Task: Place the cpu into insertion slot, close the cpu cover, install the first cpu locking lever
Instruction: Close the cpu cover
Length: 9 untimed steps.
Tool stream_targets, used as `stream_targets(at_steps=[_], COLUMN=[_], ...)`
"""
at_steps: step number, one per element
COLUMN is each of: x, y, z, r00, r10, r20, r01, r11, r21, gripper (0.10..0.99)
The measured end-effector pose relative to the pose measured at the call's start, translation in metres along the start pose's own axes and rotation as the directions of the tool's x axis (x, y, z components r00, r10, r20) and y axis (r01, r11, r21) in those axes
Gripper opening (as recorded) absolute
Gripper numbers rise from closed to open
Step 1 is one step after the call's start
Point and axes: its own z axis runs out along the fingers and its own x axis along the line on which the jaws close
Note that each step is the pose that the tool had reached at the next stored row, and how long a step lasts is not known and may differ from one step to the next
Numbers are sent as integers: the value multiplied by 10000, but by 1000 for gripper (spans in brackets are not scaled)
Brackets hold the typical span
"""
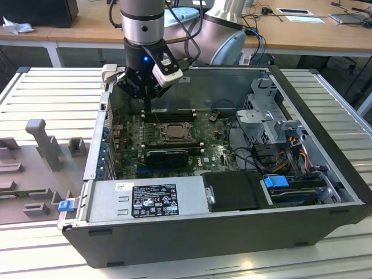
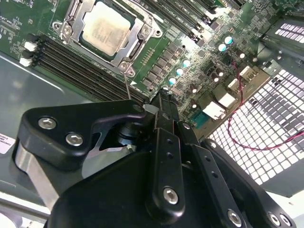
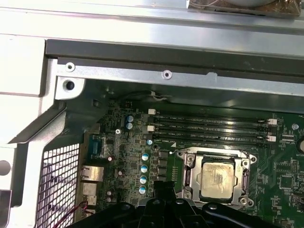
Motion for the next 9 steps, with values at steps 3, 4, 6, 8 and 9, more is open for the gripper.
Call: stream_targets(at_steps=[3,4,6,8,9], x=[42,41,38,38,43], y=[3,18,59,117,133], z=[15,47,84,130,147], r00=[10000,10000,10000,10000,10000], r10=[1,-1,0,-1,0], r20=[4,3,5,5,6], r01=[-1,1,0,1,0], r11=[10000,10000,10000,10000,10000], r21=[-1,2,-1,-11,-19], gripper=[106,106,106,106,106])
